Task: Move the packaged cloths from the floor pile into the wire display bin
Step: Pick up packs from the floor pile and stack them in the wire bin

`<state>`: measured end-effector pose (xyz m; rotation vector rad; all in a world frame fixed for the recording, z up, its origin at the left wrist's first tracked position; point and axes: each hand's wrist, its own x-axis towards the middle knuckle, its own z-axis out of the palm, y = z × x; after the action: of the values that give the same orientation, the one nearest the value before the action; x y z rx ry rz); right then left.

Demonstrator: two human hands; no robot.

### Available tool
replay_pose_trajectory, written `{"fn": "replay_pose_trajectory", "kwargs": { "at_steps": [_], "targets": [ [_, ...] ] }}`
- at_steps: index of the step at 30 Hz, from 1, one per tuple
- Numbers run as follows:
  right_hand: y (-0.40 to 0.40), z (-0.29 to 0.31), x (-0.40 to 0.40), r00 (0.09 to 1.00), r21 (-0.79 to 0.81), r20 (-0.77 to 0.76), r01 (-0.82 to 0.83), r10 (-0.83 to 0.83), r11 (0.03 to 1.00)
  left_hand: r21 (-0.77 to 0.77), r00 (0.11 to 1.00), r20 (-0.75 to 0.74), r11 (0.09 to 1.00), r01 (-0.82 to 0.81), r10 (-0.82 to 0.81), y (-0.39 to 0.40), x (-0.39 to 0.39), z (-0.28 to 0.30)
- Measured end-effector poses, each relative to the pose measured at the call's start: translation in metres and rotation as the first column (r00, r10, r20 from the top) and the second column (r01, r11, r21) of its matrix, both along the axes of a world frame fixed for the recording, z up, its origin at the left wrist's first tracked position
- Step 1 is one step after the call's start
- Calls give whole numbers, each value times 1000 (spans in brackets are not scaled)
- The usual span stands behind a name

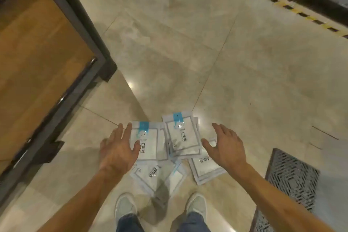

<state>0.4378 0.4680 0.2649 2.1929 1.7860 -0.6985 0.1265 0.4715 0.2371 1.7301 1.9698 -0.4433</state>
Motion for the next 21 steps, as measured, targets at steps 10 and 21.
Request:
{"fn": "replay_pose_trajectory", "kwargs": {
  "at_steps": [10, 21],
  "targets": [
    [26, -282, 5, 998, -78, 60, -4, 8, 997, -80, 995, 18, 992, -93, 95, -9, -26, -273],
    [35, -407, 4, 952, 22, -28, 307, -306, 952, -85, 834, 66, 835, -543, 548, -12, -27, -383]
  ]
}}
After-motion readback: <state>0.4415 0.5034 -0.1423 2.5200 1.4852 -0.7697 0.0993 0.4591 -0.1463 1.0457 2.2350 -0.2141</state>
